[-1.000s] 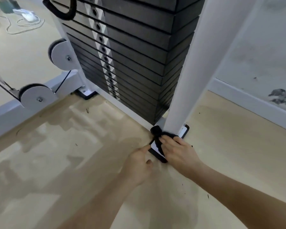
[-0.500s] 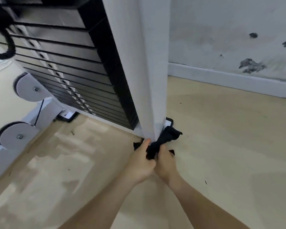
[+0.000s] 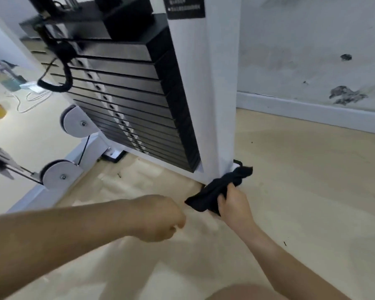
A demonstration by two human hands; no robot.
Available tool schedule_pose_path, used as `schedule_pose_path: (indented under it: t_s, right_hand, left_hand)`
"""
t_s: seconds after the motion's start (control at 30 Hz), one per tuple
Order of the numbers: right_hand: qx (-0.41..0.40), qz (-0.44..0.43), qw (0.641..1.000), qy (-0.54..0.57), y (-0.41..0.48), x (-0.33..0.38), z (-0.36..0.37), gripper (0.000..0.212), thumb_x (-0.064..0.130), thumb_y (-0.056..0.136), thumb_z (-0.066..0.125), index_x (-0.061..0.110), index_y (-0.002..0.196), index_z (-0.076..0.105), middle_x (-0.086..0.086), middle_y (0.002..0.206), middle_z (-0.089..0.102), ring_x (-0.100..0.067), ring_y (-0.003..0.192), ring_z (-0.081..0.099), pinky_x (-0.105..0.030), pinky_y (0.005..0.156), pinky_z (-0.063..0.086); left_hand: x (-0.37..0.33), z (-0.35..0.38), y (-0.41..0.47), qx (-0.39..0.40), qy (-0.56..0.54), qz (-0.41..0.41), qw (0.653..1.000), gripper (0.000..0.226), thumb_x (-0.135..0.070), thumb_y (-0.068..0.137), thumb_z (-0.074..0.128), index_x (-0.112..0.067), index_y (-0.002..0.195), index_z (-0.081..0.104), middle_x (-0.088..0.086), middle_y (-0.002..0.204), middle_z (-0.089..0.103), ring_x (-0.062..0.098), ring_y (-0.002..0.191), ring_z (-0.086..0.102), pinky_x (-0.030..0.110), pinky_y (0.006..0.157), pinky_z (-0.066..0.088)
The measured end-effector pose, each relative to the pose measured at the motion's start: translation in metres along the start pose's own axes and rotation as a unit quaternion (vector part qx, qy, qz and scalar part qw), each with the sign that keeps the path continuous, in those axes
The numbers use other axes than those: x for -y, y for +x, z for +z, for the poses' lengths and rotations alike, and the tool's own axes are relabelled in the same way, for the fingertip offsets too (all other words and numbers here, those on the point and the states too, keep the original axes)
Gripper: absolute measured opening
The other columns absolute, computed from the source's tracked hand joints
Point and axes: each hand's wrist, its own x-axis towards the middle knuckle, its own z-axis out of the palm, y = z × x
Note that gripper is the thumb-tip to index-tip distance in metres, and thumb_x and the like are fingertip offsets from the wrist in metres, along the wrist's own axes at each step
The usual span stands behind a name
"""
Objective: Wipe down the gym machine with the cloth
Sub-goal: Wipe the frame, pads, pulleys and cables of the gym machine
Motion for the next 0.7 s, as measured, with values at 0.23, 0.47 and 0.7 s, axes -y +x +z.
schedule_pose_path:
  t_s: [0.23, 0.47, 0.7]
  right_hand:
    - [0.212, 0.103, 0.953, 0.188, -0.011, 0.065, -0.004, 0.015, 0.015, 0.095, 0.056, 0.009, 0.106, 0.064, -0.009, 0.091, 0.075, -0.024, 0.080, 0.073, -0.032, 0.063, 0.059]
    - [0.361, 0.093, 0.928, 0.009, -0.001, 0.168, 0.063, 0.021, 0.013, 0.099, 0.046, 0.005, 0.114, 0.058, -0.016, 0.101, 0.070, -0.026, 0.083, 0.071, -0.036, 0.075, 0.058]
    - [0.279, 0.049, 0.957, -0.062, 0.041, 0.201, 0.162, 0.056, 0.014, 0.094, 0.053, 0.028, 0.144, 0.033, -0.007, 0.133, 0.055, -0.021, 0.107, 0.061, -0.033, 0.086, 0.053]
  left_hand:
    - [0.046, 0.057, -0.048, -0.127, -0.261, -0.008, 0.957, 0.050, -0.040, 0.099, 0.049, -0.045, 0.143, 0.027, -0.025, 0.140, 0.040, -0.011, 0.109, 0.046, 0.000, 0.084, 0.033]
    - [0.085, 0.111, -0.007, -0.314, -0.723, -0.084, 0.609, 0.032, -0.032, 0.092, 0.064, -0.020, 0.120, 0.056, -0.002, 0.102, 0.070, 0.013, 0.091, 0.069, 0.028, 0.079, 0.057]
    - [0.222, 0.152, 0.025, -0.488, -0.680, -0.237, 0.494, 0.025, -0.018, 0.082, 0.072, -0.022, 0.100, 0.054, -0.009, 0.082, 0.061, -0.001, 0.067, 0.059, 0.006, 0.057, 0.042]
